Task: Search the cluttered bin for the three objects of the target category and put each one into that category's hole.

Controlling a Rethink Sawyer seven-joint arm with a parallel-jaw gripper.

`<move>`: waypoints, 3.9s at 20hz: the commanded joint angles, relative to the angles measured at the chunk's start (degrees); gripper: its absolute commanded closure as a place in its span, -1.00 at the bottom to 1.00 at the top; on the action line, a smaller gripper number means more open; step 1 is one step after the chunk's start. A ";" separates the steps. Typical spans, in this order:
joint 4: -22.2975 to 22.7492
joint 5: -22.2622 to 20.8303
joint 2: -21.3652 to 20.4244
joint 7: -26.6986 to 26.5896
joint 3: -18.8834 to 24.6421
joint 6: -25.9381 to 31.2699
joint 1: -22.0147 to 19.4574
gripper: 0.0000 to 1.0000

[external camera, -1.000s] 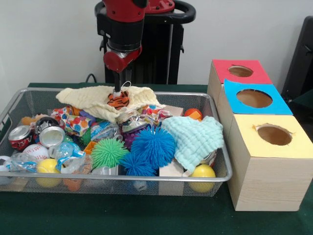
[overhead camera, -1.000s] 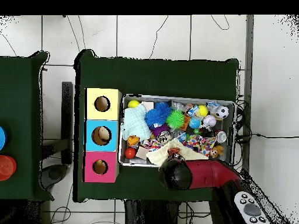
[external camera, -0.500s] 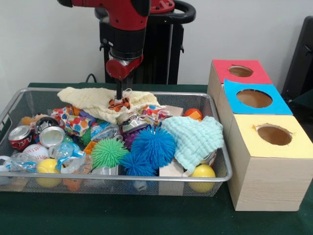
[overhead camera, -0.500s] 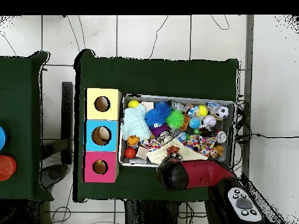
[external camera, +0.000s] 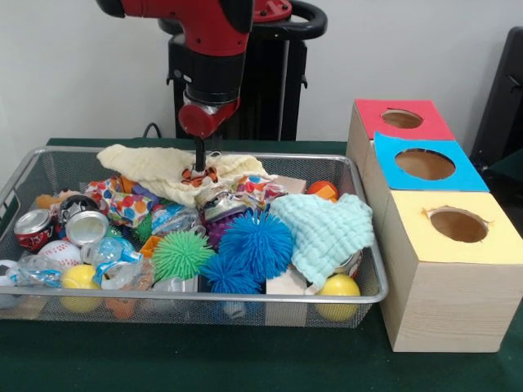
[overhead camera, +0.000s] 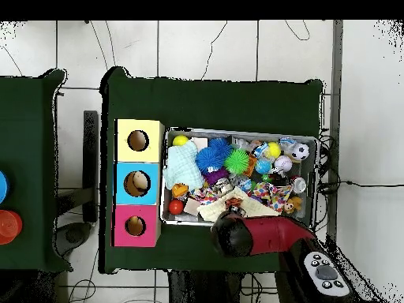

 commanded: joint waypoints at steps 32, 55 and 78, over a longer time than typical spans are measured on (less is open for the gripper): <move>-9.70 -0.76 2.53 6.68 6.71 0.54 -2.57 -1.00; -6.18 3.09 -4.14 5.15 7.98 8.64 -1.24 1.00; 4.63 14.96 -20.26 17.47 5.00 16.45 14.36 1.00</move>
